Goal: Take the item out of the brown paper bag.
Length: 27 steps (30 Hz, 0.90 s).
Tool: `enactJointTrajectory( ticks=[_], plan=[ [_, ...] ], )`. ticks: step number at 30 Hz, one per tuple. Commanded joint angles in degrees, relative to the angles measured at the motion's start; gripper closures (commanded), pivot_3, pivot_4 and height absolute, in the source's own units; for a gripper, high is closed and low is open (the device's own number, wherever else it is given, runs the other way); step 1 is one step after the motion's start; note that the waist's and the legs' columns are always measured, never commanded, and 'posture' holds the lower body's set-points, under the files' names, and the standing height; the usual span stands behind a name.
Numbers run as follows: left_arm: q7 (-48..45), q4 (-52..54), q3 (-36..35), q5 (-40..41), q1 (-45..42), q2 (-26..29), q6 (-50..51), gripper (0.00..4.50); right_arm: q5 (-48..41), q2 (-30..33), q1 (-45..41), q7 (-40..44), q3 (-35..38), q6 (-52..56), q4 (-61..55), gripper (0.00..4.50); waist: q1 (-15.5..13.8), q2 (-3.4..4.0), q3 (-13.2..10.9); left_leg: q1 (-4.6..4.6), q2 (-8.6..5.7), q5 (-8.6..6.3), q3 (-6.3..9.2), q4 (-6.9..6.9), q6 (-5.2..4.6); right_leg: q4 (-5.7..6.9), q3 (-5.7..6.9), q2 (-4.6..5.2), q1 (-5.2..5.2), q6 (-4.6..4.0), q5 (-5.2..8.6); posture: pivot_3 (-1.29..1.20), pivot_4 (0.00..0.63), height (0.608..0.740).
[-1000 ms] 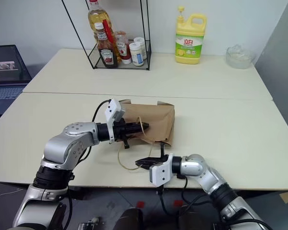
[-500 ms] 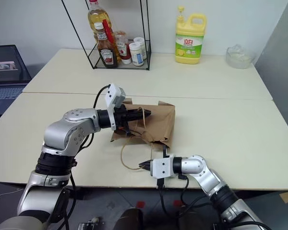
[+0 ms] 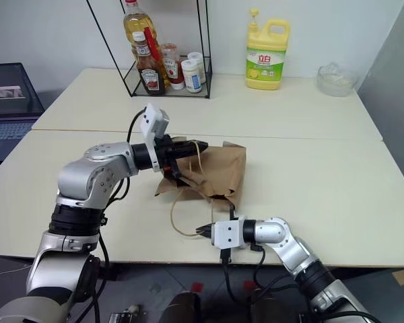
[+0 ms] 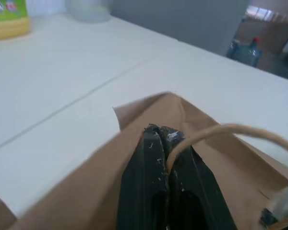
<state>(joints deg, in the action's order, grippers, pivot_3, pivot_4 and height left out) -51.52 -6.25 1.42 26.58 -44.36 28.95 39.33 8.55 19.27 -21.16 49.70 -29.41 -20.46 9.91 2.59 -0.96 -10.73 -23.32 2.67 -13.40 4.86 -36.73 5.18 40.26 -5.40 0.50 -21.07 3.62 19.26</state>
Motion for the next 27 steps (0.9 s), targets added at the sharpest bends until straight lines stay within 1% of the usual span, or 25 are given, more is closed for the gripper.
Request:
enactJointTrajectory(
  ticks=[1,27],
  plan=[
    [1.35,1.53,-3.30,1.51,-2.82,-0.34,-0.63,4.50,1.64,0.27,0.91,0.88,-1.91,0.39,0.37,4.44,0.00,0.00,0.00,0.00,0.00,0.00,0.00,0.00,0.00,0.00,0.00,0.00,0.00,0.00,0.00,0.00,0.150,0.740],
    [5.18,-3.59,-7.43,4.22,-9.83,-2.29,-0.32,4.50,4.19,1.14,0.42,1.90,-2.93,0.23,2.70,4.44,0.09,-0.06,0.02,0.00,0.01,0.00,0.02,0.00,0.01,0.00,0.02,-0.01,0.00,0.00,0.00,0.00,0.150,0.740]
  ],
)
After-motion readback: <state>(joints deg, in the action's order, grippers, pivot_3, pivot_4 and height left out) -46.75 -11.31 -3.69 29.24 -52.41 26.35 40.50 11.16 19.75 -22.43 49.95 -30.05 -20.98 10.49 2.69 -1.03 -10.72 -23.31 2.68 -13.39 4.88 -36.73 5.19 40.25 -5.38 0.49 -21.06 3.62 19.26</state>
